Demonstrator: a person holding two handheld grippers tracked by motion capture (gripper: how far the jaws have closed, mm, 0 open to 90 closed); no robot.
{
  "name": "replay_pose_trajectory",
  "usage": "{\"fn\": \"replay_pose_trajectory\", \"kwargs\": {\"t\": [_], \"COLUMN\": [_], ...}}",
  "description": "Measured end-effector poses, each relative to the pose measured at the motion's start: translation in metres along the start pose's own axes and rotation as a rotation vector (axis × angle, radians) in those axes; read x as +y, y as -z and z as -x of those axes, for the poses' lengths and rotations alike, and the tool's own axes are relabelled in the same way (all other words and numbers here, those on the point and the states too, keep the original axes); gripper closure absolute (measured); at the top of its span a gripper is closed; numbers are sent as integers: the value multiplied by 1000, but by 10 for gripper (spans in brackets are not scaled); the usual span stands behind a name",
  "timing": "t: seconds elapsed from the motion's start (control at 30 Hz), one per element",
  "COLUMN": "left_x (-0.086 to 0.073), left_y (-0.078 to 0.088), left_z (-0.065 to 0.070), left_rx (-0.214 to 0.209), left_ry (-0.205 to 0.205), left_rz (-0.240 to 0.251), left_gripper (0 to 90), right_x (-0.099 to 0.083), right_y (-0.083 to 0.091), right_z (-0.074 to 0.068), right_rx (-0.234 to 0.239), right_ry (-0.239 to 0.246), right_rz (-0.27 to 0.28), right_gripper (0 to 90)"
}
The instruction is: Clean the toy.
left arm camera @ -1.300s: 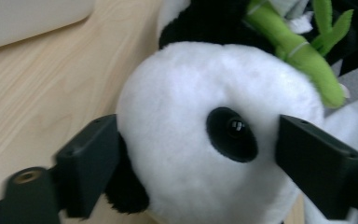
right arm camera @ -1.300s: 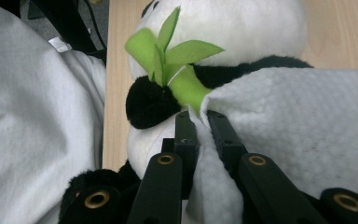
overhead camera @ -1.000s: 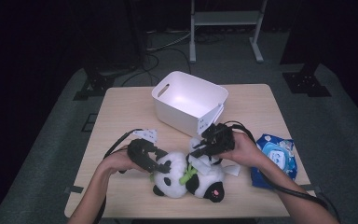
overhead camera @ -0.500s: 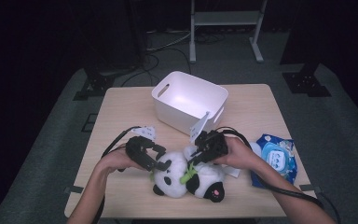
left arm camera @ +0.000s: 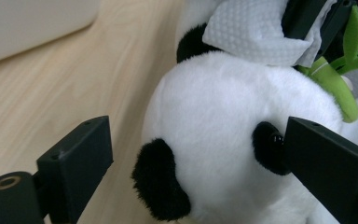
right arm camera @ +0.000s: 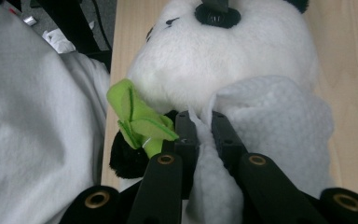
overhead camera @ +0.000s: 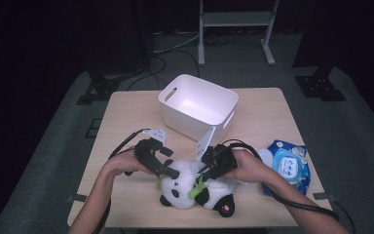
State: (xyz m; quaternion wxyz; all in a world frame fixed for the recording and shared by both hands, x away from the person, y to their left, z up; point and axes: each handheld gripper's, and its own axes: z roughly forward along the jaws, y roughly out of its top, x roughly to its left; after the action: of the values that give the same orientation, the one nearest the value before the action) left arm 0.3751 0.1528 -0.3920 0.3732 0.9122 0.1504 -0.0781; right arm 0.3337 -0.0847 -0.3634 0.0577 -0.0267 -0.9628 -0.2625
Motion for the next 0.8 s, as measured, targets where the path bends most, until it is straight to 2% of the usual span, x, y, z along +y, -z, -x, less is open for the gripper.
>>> {"fn": "replay_pose_trajectory", "kwargs": {"t": [0.07,0.1,0.2,0.27,0.3,0.4,0.43,0.47,0.5,0.57,0.63,0.67,0.7,0.73,0.77,0.8], "left_x": [-1,-1,-4,-6,-8,-8,-8,-8,-9,-9,-9,-8,-8,-5,-5,-4], "left_y": [-5,-5,-10,-12,-11,-10,-9,-8,-7,-7,-6,-6,-6,-5,-5,-5], "left_z": [0,0,-3,-6,-6,-6,-6,-5,-4,-3,-3,-2,-2,0,0,0], "left_rx": [-48,-48,-94,-142,-159,-153,-149,-140,-120,-110,-81,-51,-51,-14,-14,10], "left_ry": [0,0,26,38,38,34,21,11,7,3,-3,-15,-15,-30,-30,-37], "left_rz": [-14,-14,-12,4,12,12,14,19,30,39,52,69,69,78,78,81], "left_gripper": [74,73,82,114,185,237,262,327,353,376,410,432,438,440,442,442], "right_x": [0,0,0,0,1,1,1,2,3,3,4,5,5,6,6,7], "right_y": [-1,-1,-1,-1,-1,0,1,3,4,6,9,12,14,16,16,18], "right_z": [-2,-2,-4,-4,-4,-3,-2,0,1,2,4,8,10,11,11,13], "right_rx": [4,4,9,8,4,3,2,-1,-11,-14,-26,-42,-50,-57,-57,-70], "right_ry": [8,8,17,18,19,13,8,2,1,2,-9,-19,-20,-27,-27,-31], "right_rz": [0,0,-2,-3,-3,0,6,10,10,16,25,37,45,46,46,52], "right_gripper": [826,826,826,826,826,825,825,825,825,826,826,826,826,827,827,827]}}
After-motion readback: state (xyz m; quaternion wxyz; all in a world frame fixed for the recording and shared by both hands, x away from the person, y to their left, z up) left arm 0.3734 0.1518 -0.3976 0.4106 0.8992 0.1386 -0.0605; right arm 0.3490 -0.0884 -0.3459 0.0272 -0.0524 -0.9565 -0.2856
